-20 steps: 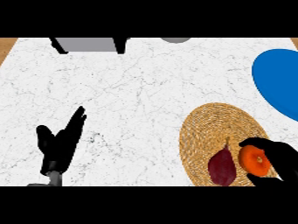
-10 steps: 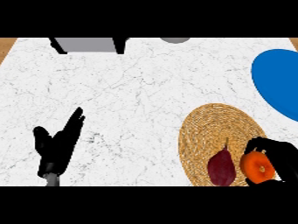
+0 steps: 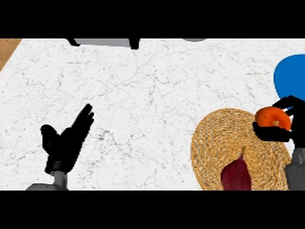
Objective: Pick the squash from the placemat and place it in the plate
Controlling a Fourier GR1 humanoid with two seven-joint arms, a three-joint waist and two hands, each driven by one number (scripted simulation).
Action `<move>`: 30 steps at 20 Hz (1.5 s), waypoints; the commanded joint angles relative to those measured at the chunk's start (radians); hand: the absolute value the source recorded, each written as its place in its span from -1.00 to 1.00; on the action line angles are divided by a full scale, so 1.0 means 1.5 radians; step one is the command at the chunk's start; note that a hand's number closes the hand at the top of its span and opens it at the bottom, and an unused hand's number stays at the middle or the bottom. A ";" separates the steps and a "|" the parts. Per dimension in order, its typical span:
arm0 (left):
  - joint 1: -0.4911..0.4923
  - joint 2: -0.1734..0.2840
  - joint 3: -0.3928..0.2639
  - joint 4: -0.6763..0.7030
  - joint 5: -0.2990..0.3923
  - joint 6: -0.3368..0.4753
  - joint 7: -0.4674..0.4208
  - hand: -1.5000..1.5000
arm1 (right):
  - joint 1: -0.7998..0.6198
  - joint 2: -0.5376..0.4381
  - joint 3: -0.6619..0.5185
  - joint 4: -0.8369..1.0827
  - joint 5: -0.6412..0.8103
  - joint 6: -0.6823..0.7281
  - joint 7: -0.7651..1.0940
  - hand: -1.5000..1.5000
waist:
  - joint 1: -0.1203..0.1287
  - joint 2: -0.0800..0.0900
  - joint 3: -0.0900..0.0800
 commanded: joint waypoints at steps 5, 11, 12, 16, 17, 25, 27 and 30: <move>-0.017 0.002 -0.024 0.010 -0.005 -0.020 0.020 0.00 | -0.211 0.007 -0.111 0.075 0.198 -0.165 0.272 1.00 | 0.058 0.016 -0.003; -0.030 -0.022 -0.047 0.019 -0.016 -0.012 0.025 0.00 | -0.329 0.008 -0.165 0.168 0.365 -0.273 0.427 1.00 | 0.057 0.016 0.000; -0.033 -0.010 -0.038 0.021 -0.013 -0.017 0.032 0.00 | -0.343 0.023 -0.167 0.187 0.396 -0.291 0.452 1.00 | 0.055 0.014 0.000; -0.040 -0.021 -0.029 0.031 -0.010 -0.006 0.029 0.00 | -0.390 0.037 -0.214 0.233 0.467 -0.385 0.477 1.00 | 0.039 0.014 0.002; -0.040 -0.009 -0.024 0.012 -0.006 -0.009 0.047 0.00 | -0.397 0.045 -0.219 0.244 0.493 -0.408 0.483 1.00 | 0.042 0.009 0.003; -0.016 0.003 -0.001 0.015 -0.008 0.001 0.032 0.00 | -0.380 0.008 -0.341 0.354 0.619 -0.520 0.483 1.00 | -0.004 -0.001 0.003; -0.003 -0.023 -0.023 0.018 -0.017 0.011 0.027 0.00 | -0.412 -0.017 -0.377 0.397 0.625 -0.534 0.478 1.00 | 0.002 0.002 0.004; -0.008 -0.017 -0.009 0.028 -0.010 0.007 0.024 0.00 | -0.422 -0.024 -0.413 0.450 0.636 -0.586 0.467 1.00 | -0.004 0.000 0.003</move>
